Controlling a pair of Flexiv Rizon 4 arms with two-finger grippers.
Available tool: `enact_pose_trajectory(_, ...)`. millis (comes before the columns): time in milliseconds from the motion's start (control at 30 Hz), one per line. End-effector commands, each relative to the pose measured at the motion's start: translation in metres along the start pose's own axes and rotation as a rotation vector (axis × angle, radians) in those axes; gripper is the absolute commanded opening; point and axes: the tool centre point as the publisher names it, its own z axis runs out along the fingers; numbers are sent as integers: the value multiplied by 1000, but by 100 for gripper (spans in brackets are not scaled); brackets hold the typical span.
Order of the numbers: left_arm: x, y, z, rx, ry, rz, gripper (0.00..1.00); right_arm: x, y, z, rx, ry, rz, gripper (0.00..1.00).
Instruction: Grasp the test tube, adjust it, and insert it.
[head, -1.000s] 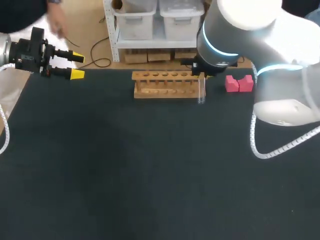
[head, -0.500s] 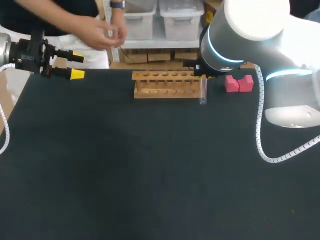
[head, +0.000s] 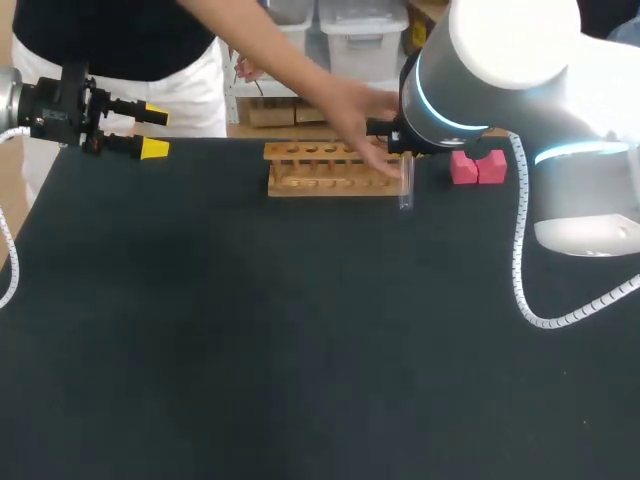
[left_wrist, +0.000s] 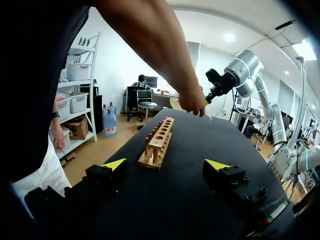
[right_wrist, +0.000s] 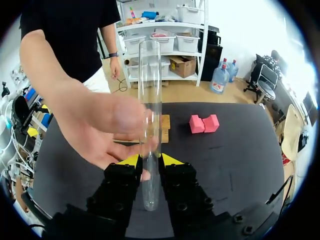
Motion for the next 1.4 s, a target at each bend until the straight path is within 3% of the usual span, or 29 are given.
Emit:
enact_pose_trajectory(33,1,-1,0,-1,-3,3,100,2,-1,-1,0,-7,1,0)
enact_pose_trajectory(1400,1,-1,0,-1,-3,3,100,2,1,2,-4,-4,-5,0)
